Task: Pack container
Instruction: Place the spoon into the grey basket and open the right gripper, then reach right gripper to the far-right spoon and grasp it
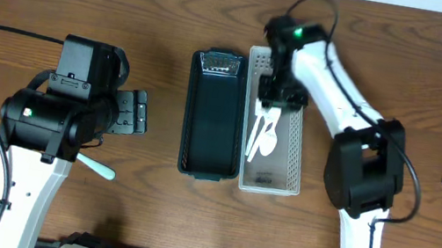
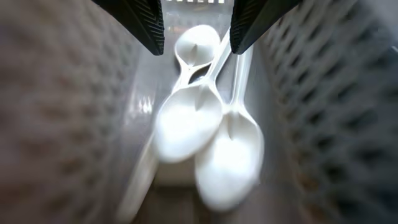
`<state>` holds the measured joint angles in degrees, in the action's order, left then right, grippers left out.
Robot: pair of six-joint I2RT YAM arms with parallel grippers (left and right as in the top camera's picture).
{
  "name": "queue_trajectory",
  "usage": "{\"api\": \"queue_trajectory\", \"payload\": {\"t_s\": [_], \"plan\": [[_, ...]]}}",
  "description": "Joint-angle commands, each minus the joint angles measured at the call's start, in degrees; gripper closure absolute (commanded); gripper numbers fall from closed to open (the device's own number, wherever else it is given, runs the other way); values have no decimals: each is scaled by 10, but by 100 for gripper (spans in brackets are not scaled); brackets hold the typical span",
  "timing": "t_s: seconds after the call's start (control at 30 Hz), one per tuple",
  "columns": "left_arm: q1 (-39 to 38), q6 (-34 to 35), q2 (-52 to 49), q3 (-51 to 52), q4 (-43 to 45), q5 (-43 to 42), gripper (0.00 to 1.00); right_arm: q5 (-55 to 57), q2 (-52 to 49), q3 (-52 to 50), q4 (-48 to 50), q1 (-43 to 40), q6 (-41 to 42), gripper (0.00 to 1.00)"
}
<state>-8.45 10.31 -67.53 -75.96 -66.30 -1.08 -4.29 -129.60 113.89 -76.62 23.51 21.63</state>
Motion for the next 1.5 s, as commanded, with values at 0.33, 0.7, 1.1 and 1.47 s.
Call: {"api": "queue_trajectory", "payload": {"t_s": [0.33,0.7,1.1,1.47], "plan": [[0,-1,-3,-7,-3,5,16,118,193,172,-92,-284,150,59],[0,-1,-3,-7,-3,5,16,106,129,117,-104,-515,193,30],[0,-1,-11,-7,-3,5,16,85,50,36,-51,-628,192,29],[0,-1,-19,-7,-3,5,16,72,43,-105,75,-655,154,31]]}}
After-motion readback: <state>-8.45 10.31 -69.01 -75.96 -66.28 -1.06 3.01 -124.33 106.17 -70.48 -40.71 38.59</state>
